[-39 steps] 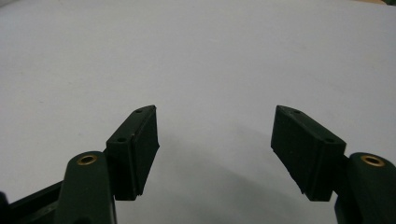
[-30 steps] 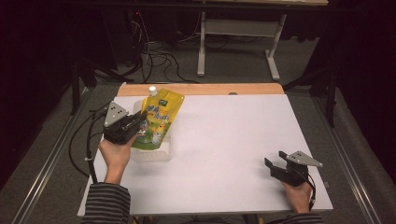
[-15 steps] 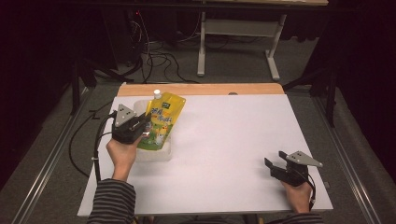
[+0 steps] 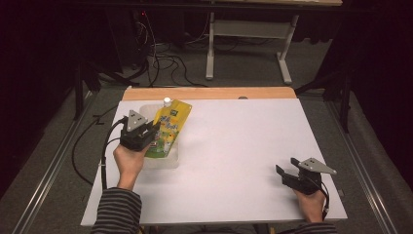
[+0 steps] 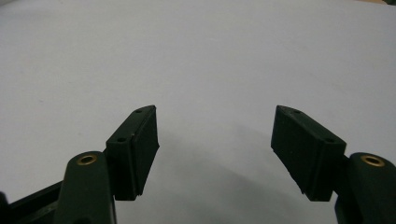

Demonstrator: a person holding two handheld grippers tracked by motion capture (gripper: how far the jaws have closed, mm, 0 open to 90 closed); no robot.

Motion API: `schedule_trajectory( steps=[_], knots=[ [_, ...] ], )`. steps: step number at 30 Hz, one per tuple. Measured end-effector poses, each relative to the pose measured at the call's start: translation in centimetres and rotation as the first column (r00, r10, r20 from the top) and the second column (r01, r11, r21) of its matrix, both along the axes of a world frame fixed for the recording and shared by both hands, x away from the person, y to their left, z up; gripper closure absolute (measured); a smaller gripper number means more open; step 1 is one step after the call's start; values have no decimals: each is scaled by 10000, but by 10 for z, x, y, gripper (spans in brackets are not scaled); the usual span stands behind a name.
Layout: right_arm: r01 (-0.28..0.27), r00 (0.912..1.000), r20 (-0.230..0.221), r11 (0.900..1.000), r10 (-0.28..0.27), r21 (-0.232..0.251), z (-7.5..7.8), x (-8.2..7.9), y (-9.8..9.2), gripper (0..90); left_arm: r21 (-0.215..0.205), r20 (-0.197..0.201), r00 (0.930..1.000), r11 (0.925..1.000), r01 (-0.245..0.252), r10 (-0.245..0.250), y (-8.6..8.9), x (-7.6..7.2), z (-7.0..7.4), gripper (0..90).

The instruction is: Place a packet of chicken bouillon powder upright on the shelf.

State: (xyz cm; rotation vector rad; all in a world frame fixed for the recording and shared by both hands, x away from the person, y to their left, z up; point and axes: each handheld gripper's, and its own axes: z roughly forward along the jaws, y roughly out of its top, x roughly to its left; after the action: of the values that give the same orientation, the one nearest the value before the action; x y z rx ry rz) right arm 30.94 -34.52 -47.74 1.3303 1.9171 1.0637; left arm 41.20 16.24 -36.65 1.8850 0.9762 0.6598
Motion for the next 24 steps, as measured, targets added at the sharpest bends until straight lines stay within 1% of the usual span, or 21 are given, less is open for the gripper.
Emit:
schedule_trajectory(
  steps=[4, 5, 6, 7, 8, 9, 10, 12, 13, 14, 16, 17, 18, 19, 21, 23, 24],
  knots=[
    [-5, 10000, 7, 10000, 5, 12, 0, 0, 0, 324, 56, -637, 9980, 10000, 18, -15, 3, 1, 5, 798],
    [12, 10000, -35, 10000, -12, 21, 0, 0, 0, 324, -12, -1147, 9933, 9999, 154, -155, 5, 3, 6, 792],
    [12, 10000, -35, 10000, -12, 21, 0, 0, 0, 324, -4, -1409, 9897, 9997, 238, -236, 5, 4, 6, 792],
    [-8, 10000, -22, 10000, 8, 21, 0, 0, 0, 324, 224, -1855, 9821, 9991, 363, -315, 4, 6, 6, 803],
    [-8, 10000, -22, 10000, 8, 21, 0, 0, 0, 324, 224, -1855, 9821, 9991, 363, -315, 4, 6, 6, 806],
    [3, 10000, -19, 10000, -3, 51, 0, 0, 0, 324, 263, -2101, 9770, 9987, 425, -361, 3, 7, 5, 806],
    [0, 10000, 28, 10000, -1, 62, 0, 0, -1, 323, 314, -2170, 9756, 9987, 396, -318, 3, 8, 4, 822],
    [-1, 10000, 5, 10000, 1, 71, 0, 0, -1, 323, 263, -2300, 9727, 9990, 372, -301, 4, 8, 5, 869],
    [-1, 10000, 5, 10000, 1, 71, 0, 0, -1, 323, 333, -2323, 9723, 9988, 359, -272, 4, 9, 5, 869],
    [-3, 10000, 9, 10000, 3, 68, 0, 0, -1, 323, 388, -2287, 9732, 9987, 339, -241, 3, 8, 5, 888],
    [-13, 10000, 29, 10000, 12, 62, 0, 0, -1, 323, 179, -2242, 9740, 9991, 388, -338, 3, 7, 5, 898],
    [-35, 10000, 47, 10000, 35, 88, 0, 0, -1, 322, 137, -2178, 9753, 9991, 405, -366, 3, 6, 4, 900],
    [-35, 10000, 47, 10000, 35, 88, 0, 0, -1, 322, 86, -2047, 9782, 9993, 377, -352, 3, 5, 3, 900],
    [-43, 10000, 37, 10000, 43, 57, 0, 0, -1, 322, 60, -1879, 9816, 9994, 351, -333, 3, 4, 2, 900],
    [-37, 10000, 18, 10000, 37, 82, 0, -1, 0, 322, 54, -1293, 9914, 9997, 218, -209, 2, 1, -1, 900],
    [6, 10000, -8, 10000, -6, 86, 0, -1, 0, 322, -46, -800, 9968, 10000, 69, -72, 3, -2, -5, 900],
    [-26, 10000, 19, 10000, 26, 73, 0, -1, 0, 322, -231, -678, 9977, 9997, 81, -96, 4, -2, -7, 900]
  ],
)
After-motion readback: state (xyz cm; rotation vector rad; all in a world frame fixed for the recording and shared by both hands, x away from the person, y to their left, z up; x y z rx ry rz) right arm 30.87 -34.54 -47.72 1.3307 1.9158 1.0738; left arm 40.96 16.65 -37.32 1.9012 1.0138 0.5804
